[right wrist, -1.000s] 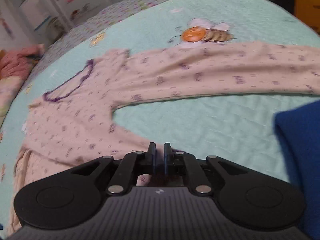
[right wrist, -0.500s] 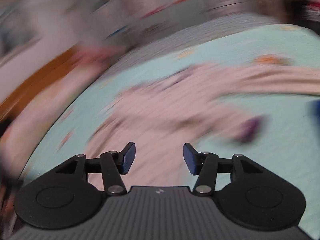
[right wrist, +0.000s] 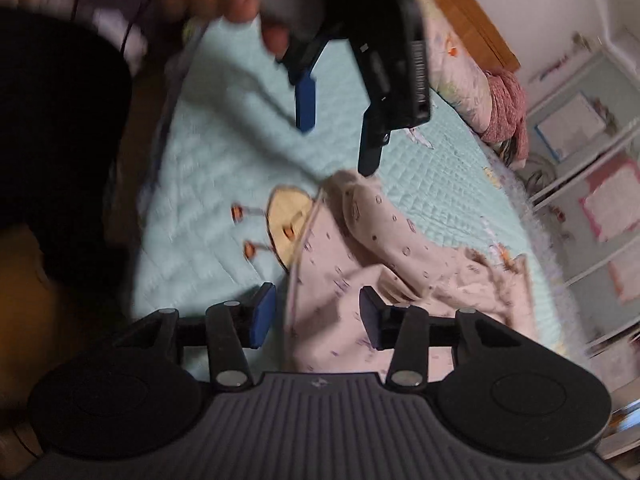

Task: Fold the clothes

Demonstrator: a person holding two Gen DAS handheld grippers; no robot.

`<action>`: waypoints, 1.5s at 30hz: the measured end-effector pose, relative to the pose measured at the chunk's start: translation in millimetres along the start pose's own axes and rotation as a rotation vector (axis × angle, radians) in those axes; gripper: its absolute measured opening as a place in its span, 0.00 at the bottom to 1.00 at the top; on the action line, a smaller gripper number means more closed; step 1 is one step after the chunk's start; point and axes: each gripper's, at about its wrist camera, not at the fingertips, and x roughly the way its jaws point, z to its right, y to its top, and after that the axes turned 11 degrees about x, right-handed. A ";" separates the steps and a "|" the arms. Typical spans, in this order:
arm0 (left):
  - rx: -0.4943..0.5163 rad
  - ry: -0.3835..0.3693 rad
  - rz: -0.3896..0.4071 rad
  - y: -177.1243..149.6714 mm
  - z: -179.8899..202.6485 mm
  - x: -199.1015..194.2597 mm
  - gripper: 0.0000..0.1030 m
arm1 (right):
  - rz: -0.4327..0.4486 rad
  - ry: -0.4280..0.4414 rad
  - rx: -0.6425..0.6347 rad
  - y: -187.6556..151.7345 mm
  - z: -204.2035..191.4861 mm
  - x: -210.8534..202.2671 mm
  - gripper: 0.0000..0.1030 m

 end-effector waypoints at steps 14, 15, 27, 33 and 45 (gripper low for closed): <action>-0.124 -0.204 -0.012 -42.2 -8.8 -23.4 0.75 | -0.030 0.163 0.632 -1.9 75.2 -1.9 0.03; -0.131 -0.207 -0.003 -45.8 -9.8 -25.0 0.75 | -0.032 0.208 0.692 -8.6 85.8 -0.7 0.03; 0.373 -0.113 0.196 -13.8 15.1 -27.5 0.75 | -0.053 0.320 0.569 -26.0 82.2 12.2 0.03; 0.601 -0.231 0.154 -0.4 26.9 -9.1 0.75 | -0.049 0.347 0.606 -32.5 85.8 11.0 0.04; 0.499 -0.440 0.052 6.8 4.5 28.9 0.12 | -0.071 0.410 0.723 -34.3 98.1 16.0 0.09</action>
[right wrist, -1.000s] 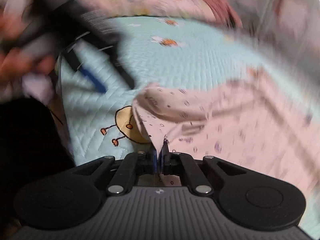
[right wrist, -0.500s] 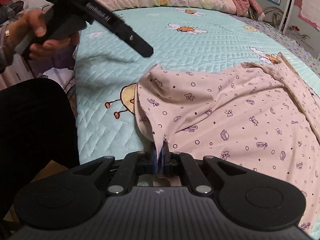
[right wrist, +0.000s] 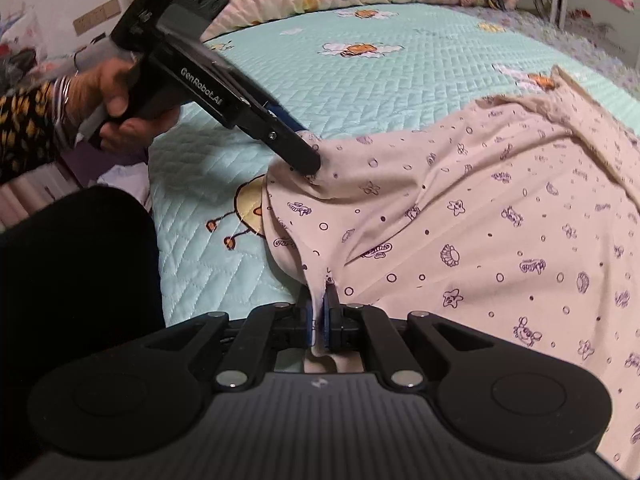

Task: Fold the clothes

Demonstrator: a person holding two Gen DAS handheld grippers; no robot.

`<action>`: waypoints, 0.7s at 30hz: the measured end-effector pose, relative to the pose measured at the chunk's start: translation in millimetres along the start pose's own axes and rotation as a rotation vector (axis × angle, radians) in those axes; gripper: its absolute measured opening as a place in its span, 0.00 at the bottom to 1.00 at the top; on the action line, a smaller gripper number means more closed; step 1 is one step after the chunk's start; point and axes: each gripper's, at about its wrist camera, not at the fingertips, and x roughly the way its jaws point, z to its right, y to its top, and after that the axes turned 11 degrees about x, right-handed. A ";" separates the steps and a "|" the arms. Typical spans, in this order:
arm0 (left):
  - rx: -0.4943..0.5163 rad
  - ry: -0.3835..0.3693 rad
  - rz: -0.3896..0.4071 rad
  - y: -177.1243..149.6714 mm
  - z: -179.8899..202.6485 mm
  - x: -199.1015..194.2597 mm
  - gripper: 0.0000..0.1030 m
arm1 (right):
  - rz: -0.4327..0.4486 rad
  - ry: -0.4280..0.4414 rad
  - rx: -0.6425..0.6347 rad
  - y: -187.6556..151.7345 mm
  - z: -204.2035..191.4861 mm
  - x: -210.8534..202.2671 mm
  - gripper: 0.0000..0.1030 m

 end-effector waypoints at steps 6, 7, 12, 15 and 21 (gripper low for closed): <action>-0.188 0.147 0.118 -20.5 12.8 -46.7 0.09 | -0.010 -0.065 -0.250 1.5 -50.0 -3.6 0.17; -0.231 0.174 0.126 -25.6 13.8 -52.4 0.09 | -0.021 -0.084 -0.313 -2.8 -58.3 -0.9 0.19; -0.382 0.294 0.134 -43.0 15.5 -62.7 0.08 | -0.025 -0.113 -0.508 -20.2 -85.9 -1.5 0.45; -0.437 0.300 0.167 -49.6 11.6 -67.6 0.08 | 0.009 0.002 -0.389 -13.2 -81.5 -16.1 0.49; -0.497 0.306 0.200 -58.2 5.2 -77.5 0.08 | 0.081 0.171 0.068 5.7 -39.0 -31.9 0.50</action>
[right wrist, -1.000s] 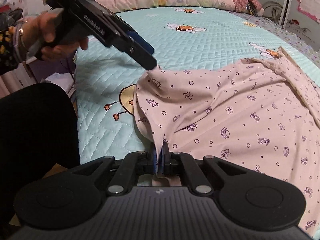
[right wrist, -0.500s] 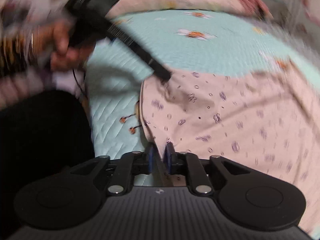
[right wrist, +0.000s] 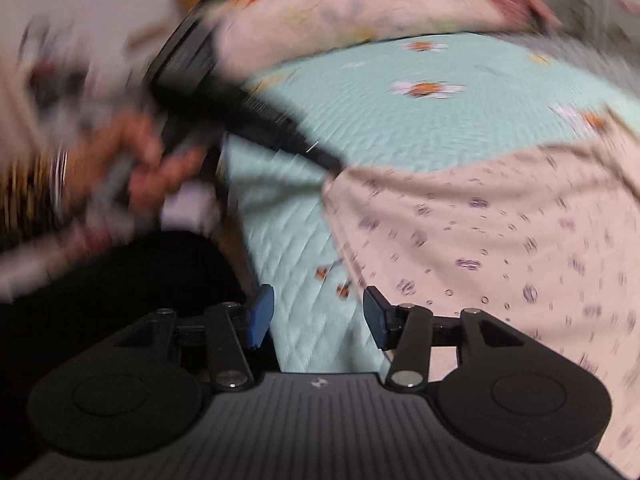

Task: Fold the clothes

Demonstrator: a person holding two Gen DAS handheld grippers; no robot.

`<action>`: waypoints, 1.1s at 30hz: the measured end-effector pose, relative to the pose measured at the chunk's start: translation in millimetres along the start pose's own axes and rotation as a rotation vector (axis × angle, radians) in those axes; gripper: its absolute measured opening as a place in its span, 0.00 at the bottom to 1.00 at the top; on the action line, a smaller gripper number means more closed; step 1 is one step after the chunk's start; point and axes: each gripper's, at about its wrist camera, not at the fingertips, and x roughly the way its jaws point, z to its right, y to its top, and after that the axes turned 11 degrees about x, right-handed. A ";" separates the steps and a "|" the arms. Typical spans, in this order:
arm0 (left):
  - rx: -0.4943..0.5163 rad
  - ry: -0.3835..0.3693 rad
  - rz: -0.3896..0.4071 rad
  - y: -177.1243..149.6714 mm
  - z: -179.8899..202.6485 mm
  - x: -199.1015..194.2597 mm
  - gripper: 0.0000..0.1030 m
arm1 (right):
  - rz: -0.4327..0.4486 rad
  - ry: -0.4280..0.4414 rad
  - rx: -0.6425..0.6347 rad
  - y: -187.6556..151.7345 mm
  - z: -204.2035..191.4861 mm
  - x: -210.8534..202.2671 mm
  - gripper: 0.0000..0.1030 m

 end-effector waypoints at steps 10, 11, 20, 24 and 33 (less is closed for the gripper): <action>-0.118 0.006 0.058 -11.4 -16.4 -3.0 0.35 | 0.028 0.015 0.256 -5.1 33.1 10.5 0.53; -0.113 0.010 0.059 -10.9 -15.9 -2.5 0.39 | 0.021 0.010 0.252 -6.5 33.0 11.7 0.53; -0.106 -0.015 0.020 -10.6 -9.9 11.6 0.02 | 0.052 0.002 0.288 -16.1 39.0 4.2 0.53; -0.151 -0.001 0.088 -13.0 -5.3 -14.3 0.02 | 0.080 0.016 0.322 -24.7 42.7 -5.9 0.53; 0.283 0.035 0.156 17.9 120.6 -20.8 0.02 | 0.180 0.022 0.472 -47.6 69.8 -41.0 0.53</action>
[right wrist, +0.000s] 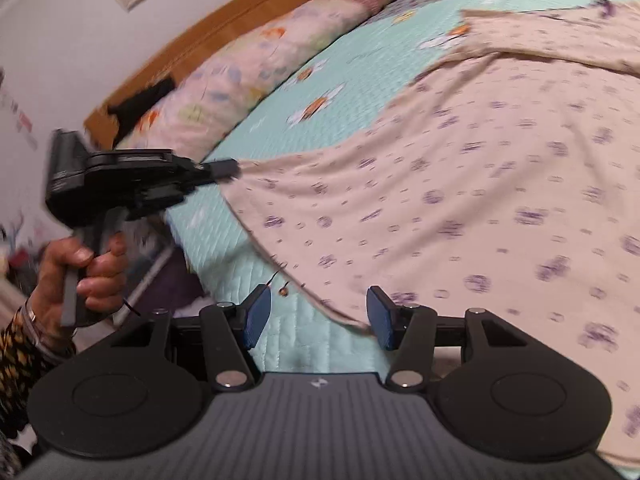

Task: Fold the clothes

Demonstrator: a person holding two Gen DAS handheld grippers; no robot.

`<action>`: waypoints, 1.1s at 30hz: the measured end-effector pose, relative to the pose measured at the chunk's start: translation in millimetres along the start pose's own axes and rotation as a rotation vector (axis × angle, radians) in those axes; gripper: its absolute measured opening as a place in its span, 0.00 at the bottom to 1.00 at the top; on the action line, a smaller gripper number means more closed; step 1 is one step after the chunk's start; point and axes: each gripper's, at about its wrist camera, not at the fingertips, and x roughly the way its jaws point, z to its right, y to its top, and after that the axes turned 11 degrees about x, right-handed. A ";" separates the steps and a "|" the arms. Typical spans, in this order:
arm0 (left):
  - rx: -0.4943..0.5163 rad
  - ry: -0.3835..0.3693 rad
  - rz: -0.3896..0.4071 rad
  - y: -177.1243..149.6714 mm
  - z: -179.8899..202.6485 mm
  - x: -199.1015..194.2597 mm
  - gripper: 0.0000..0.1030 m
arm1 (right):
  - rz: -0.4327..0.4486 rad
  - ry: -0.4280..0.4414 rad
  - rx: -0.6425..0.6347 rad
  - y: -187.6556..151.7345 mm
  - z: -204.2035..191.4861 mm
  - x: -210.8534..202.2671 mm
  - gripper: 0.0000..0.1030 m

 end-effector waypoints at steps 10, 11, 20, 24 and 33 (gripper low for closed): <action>0.641 -0.225 -0.388 -55.3 133.4 64.2 0.07 | 0.152 -0.002 0.340 -2.4 83.8 -70.6 0.53; 0.632 -0.211 -0.411 -61.4 127.3 65.6 0.09 | 0.158 0.004 0.351 -1.1 87.0 -73.2 0.53; 0.246 -0.118 -0.274 -36.6 54.3 38.7 0.39 | 0.106 -0.018 0.285 33.2 62.3 -29.4 0.54; 0.194 -0.095 -0.265 -34.7 40.0 43.7 0.39 | 0.047 -0.113 0.286 40.6 55.7 -8.1 0.54; 0.424 -0.075 -0.215 -55.5 64.5 37.9 0.43 | -0.059 -0.194 0.149 33.2 32.2 9.6 0.25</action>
